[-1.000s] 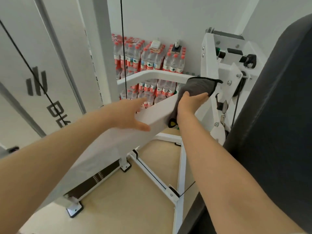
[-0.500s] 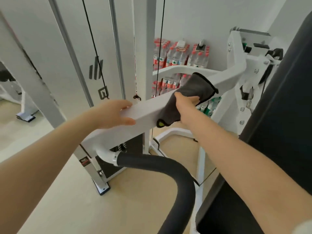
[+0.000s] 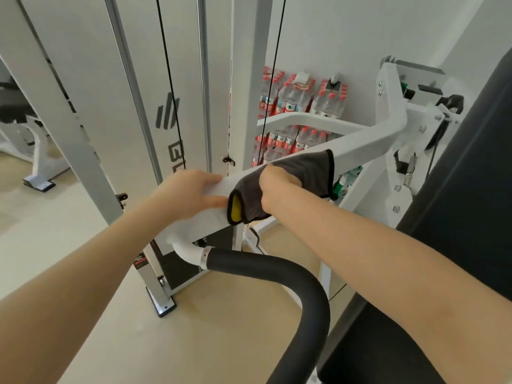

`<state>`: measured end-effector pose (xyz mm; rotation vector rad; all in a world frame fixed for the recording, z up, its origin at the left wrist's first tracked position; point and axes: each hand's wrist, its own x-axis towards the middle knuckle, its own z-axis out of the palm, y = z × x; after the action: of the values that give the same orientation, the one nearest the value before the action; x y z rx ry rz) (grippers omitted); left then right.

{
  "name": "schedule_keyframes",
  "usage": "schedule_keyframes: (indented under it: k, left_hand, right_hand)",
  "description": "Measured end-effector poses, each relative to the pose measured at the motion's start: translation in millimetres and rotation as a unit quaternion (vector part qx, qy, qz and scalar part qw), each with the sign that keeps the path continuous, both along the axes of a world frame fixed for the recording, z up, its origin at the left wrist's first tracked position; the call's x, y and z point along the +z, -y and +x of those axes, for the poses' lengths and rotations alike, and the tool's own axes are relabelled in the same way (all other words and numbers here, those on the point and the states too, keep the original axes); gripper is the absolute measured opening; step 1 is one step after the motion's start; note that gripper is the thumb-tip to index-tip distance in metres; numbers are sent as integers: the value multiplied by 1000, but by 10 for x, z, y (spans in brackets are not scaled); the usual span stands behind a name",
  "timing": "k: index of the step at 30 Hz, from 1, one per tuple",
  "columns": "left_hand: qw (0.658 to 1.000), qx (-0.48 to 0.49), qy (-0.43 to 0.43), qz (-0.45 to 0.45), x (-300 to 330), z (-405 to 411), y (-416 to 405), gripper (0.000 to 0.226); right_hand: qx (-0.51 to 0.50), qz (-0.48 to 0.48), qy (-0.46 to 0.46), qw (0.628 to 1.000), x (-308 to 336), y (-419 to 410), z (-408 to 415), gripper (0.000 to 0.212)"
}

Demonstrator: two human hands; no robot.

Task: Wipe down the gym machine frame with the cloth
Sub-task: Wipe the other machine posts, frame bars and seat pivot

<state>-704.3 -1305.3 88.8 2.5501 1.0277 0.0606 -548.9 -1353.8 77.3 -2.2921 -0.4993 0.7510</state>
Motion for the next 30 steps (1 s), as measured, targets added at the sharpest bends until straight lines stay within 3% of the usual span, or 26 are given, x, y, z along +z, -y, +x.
schedule_keyframes:
  k: [2, 4, 7, 12, 15, 19, 23, 26, 30]
  left_hand:
    - [1000, -1, 28, 2, -13, -39, -9, 66]
    - [999, -8, 46, 1, -30, -86, -27, 65]
    - [998, -42, 45, -19, -64, -158, -98, 64]
    - [992, -81, 77, -65, -66, -255, -281, 49]
    - [991, -112, 57, -50, -48, -405, -389, 46]
    - [987, -153, 41, -22, -108, -740, -607, 45]
    - [972, -182, 108, -101, -234, -996, -736, 38]
    - [955, -193, 165, -150, -268, -1093, -812, 29]
    - [938, -183, 271, -118, -252, -1173, -896, 33]
  right_hand:
    - [-134, 57, 47, 988, -65, -27, 134, 72]
    - [-169, 32, 109, 979, -26, 12, 219, 84]
    - [8, -50, 305, 951, -91, 117, 405, 61]
    - [262, -51, 417, 869, -142, 32, -116, 40]
    - [340, -65, 419, 839, -106, 19, -357, 39]
    - [330, -88, 382, 859, -10, -23, -277, 40]
    - [242, -126, 411, 870, -92, -123, -478, 44]
    - [293, -111, 417, 853, -138, -132, -963, 41]
    - [377, -85, 450, 805, -190, -143, -1547, 40]
